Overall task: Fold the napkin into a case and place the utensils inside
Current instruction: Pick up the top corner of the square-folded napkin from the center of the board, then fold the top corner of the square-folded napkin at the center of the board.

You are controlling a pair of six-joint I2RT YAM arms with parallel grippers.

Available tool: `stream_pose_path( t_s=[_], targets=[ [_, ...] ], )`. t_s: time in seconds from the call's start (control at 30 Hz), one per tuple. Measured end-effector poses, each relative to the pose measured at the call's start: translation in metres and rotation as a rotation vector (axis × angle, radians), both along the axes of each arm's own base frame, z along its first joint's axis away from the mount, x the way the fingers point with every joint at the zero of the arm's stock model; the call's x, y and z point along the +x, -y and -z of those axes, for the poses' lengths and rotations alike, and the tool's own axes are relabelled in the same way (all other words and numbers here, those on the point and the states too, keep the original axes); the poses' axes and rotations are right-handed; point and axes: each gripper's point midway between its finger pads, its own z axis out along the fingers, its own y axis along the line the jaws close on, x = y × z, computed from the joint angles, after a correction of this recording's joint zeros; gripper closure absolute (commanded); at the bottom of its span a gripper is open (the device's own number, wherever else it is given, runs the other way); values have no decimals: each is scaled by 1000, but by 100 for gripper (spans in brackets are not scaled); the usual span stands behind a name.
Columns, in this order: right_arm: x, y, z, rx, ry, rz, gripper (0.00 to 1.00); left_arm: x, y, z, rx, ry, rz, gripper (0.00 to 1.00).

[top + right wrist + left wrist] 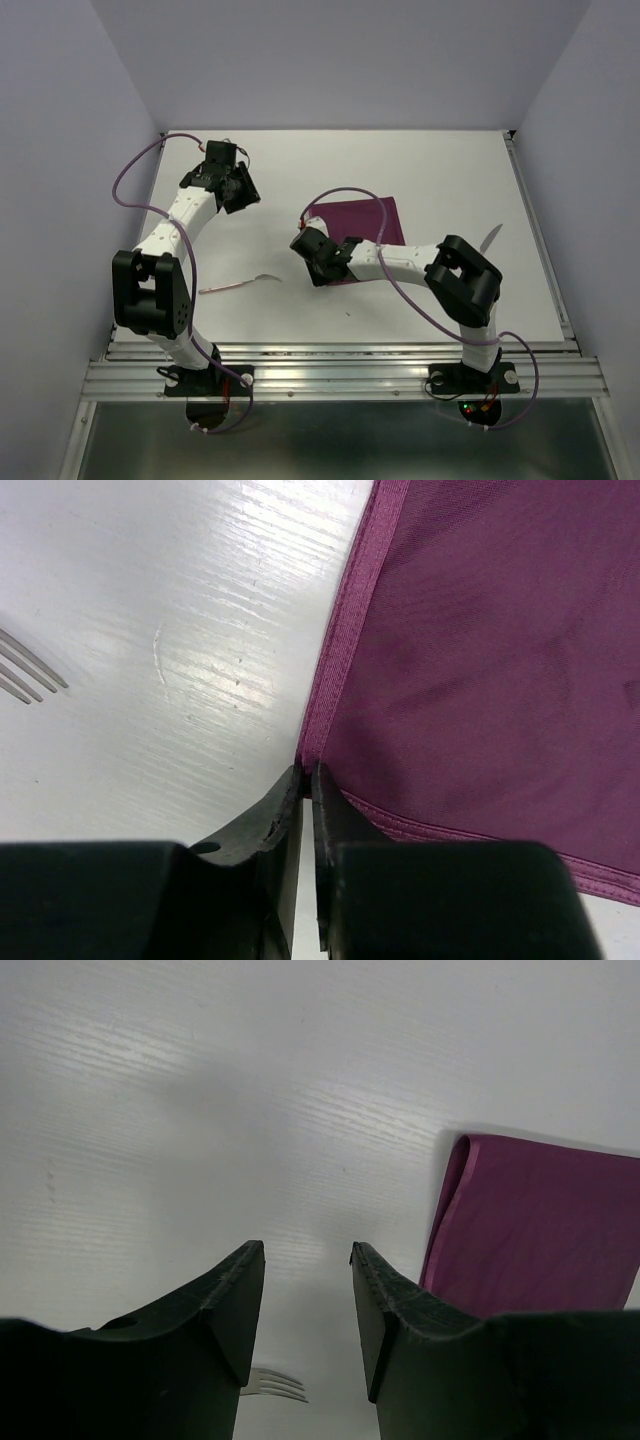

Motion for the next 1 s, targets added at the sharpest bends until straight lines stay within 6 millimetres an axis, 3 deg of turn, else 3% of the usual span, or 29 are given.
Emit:
stream_pose_path(
  t_s=[0.17,0.57,0.73,1.0],
  targets=[
    [1,0,-4,6,8,8,99,0,1,0,-3,-1,3,49],
    [15,6,-32,37,78,52,99,-1,2,0,-6,-1,10,49],
    [49,30,-40,45,100,132,99,0,3,0,-11,0,13,49],
    [137,87,-70,104,184,320,99,-1,4,0,-17,0,21,49]
  ],
)
